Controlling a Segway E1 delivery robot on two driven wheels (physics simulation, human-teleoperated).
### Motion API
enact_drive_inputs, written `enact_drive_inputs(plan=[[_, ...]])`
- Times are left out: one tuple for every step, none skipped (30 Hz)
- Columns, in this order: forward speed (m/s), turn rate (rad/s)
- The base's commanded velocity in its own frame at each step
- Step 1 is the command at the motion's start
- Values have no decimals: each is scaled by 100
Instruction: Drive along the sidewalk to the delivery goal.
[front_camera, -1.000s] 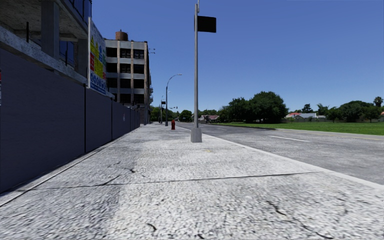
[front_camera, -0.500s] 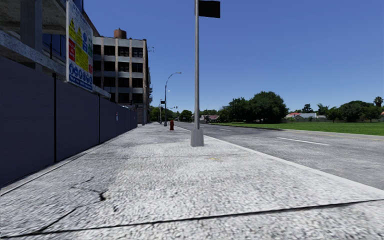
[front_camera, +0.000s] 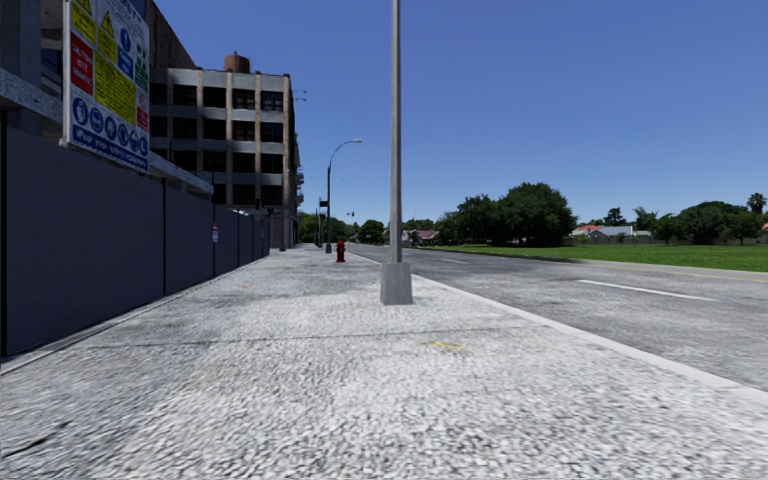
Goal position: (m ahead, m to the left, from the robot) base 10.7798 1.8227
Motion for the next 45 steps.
enact_drive_inputs(plan=[[200,0],[200,0],[200,0],[200,0],[200,0],[200,0],[200,0],[200,25],[200,38],[200,50],[200,50],[200,57],[200,59],[200,59],[200,59],[200,59],[200,59],[200,59],[200,59],[200,59],[200,59],[200,59],[200,59],[200,59],[200,59],[200,0],[200,0],[200,0],[200,0],[200,0],[200,0],[200,0],[200,0],[200,0],[200,0],[200,0],[200,0],[200,0],[200,0],[200,0],[200,0],[200,0],[200,0],[200,0],[200,0]])
